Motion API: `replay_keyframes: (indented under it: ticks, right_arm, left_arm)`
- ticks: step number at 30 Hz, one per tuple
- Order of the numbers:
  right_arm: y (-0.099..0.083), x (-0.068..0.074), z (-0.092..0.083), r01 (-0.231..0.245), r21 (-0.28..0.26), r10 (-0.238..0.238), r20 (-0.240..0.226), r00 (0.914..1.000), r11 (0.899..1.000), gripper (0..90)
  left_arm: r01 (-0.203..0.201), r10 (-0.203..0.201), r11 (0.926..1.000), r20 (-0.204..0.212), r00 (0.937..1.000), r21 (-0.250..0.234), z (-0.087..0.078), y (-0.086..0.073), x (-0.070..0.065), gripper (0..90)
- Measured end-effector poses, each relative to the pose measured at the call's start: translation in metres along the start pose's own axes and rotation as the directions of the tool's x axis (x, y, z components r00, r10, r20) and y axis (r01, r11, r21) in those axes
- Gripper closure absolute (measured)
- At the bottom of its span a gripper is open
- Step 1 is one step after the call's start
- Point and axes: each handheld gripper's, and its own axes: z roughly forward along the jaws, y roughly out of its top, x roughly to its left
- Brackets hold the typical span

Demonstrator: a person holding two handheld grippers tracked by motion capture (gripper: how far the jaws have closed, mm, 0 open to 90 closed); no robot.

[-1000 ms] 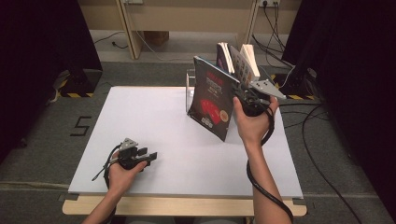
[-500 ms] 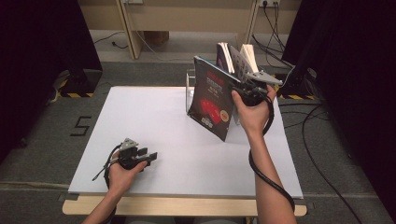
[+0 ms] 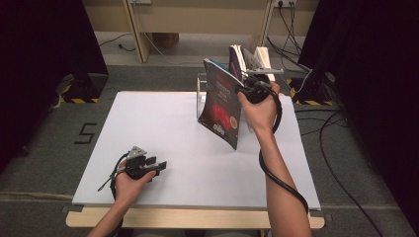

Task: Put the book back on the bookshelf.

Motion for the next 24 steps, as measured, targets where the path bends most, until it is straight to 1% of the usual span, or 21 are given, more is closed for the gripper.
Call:
replay_keyframes:
  ticks: [2, 5, 6, 10, 11, 14, 16, 19, 21, 24]
  right_arm:
    - [0.0, 0.006, -0.001, -0.006, -0.024, 0.006, -0.001, 1.0, 1.0, 86.6]
    - [0.0, 0.012, -0.001, -0.003, -0.069, 0.004, 0.014, 0.9999, 0.998, 86.7]
    - [0.001, 0.014, 0.0, -0.006, -0.082, 0.007, 0.011, 0.9999, 0.997, 86.7]
    - [0.004, 0.021, -0.001, 0.019, -0.13, -0.014, 0.041, 0.9991, 0.991, 86.8]
    - [0.006, 0.023, -0.002, 0.014, -0.138, -0.008, 0.044, 0.999, 0.99, 86.8]
    - [0.009, 0.025, 0.0, 0.011, -0.162, -0.003, 0.05, 0.9987, 0.987, 86.8]
    - [0.012, 0.026, 0.003, -0.001, -0.175, 0.01, 0.056, 0.9984, 0.985, 86.8]
    - [0.016, 0.028, 0.006, -0.005, -0.208, 0.019, 0.065, 0.9977, 0.978, 86.8]
    - [0.02, 0.03, 0.009, -0.014, -0.228, 0.032, 0.075, 0.9967, 0.974, 86.8]
    - [0.027, 0.031, 0.014, -0.01, -0.246, 0.032, 0.084, 0.9959, 0.969, 86.8]
  left_arm:
    - [0.0, 0.0, 1.0, 0.003, 1.0, -0.006, 0.0, 0.0, 0.001, 44.4]
    - [0.0, 0.0, 1.0, 0.001, 1.0, -0.003, 0.0, 0.0, 0.001, 44.4]
    - [-0.001, 0.001, 1.0, 0.001, 1.0, -0.004, 0.0, 0.0, 0.001, 44.4]
    - [0.0, 0.0, 1.0, -0.001, 1.0, -0.005, 0.0, 0.0, 0.001, 44.4]
    - [0.0, 0.0, 1.0, -0.001, 1.0, -0.004, 0.0, 0.0, 0.001, 44.4]
    - [0.0, 0.0, 1.0, 0.003, 1.0, -0.005, 0.0, 0.0, 0.001, 44.5]
    - [-0.001, 0.001, 1.0, 0.002, 1.0, -0.006, 0.0, 0.0, 0.001, 44.5]
    - [-0.001, 0.001, 1.0, -0.001, 1.0, -0.004, 0.0, 0.0, 0.002, 44.5]
    - [0.001, -0.001, 1.0, -0.001, 1.0, -0.004, 0.0, 0.0, 0.002, 44.5]
    - [0.0, 0.0, 1.0, 0.0, 1.0, -0.004, -0.001, 0.001, 0.002, 44.6]
